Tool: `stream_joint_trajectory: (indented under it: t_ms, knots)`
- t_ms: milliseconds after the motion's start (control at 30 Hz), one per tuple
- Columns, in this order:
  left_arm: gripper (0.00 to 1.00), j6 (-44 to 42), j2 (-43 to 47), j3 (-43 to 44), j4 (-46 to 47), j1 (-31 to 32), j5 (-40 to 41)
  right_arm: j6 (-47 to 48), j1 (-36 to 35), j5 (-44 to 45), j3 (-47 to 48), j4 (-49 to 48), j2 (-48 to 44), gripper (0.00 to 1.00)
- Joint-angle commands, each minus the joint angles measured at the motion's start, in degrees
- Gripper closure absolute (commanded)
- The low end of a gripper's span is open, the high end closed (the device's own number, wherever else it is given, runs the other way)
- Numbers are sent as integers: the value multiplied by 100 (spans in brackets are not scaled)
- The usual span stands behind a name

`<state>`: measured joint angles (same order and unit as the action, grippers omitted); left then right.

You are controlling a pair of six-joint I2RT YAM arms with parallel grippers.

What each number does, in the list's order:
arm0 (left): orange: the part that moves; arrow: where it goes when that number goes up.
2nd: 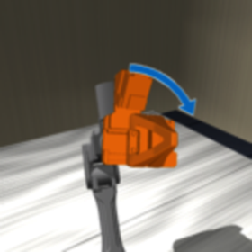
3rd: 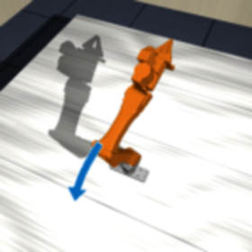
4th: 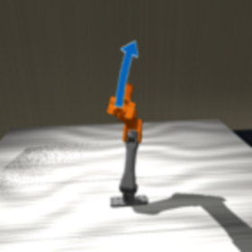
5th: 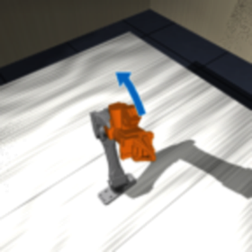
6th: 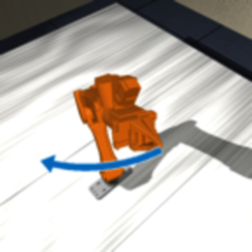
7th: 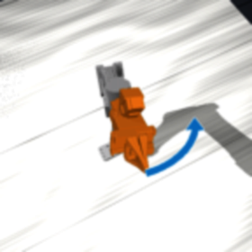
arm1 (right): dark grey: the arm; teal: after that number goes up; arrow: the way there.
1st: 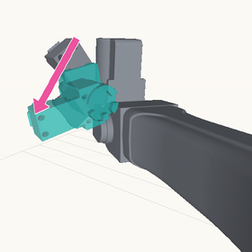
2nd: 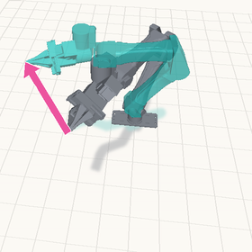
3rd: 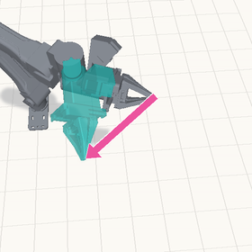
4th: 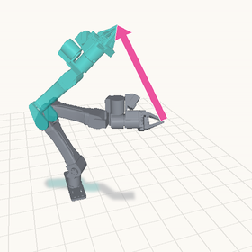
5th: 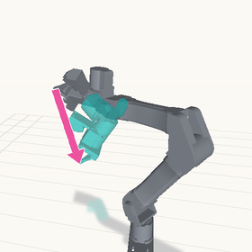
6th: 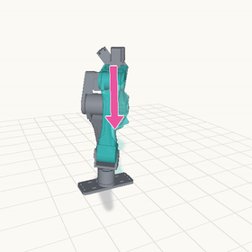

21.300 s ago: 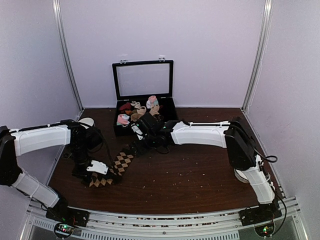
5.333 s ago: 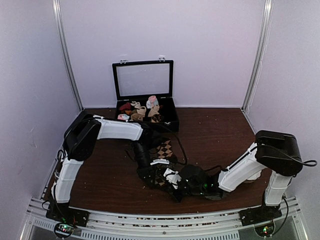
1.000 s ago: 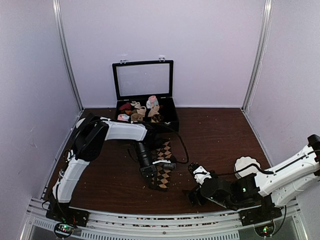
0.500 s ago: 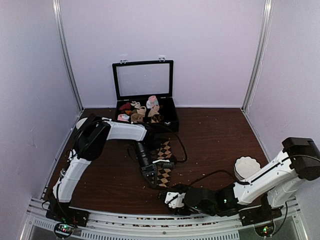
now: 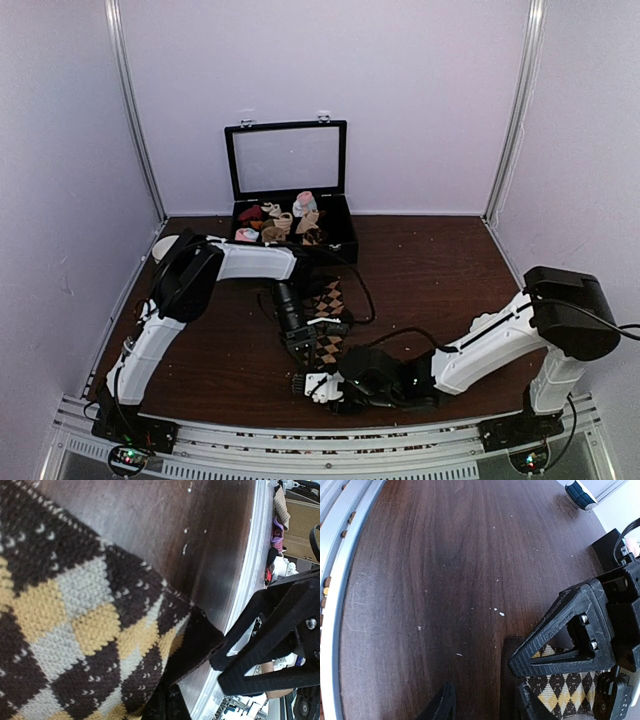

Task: Roll the socks
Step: Roll the sock at the center of the board.

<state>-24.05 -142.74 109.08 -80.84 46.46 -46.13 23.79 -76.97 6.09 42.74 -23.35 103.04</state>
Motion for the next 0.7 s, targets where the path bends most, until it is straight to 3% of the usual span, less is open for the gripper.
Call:
stream_joint_trajectory:
  t_ms: [0,400,667]
  knots:
    - [100,-9,-290,48,385,-48,545,153,171,-228,121,168,204,60]
    - [100,-108,-296,163,268,-49,445,-88,484,-370,132,591,426,70]
    - [97,-314,-18,125,231,-57,457,-366,824,-989,205,1397,374,87]
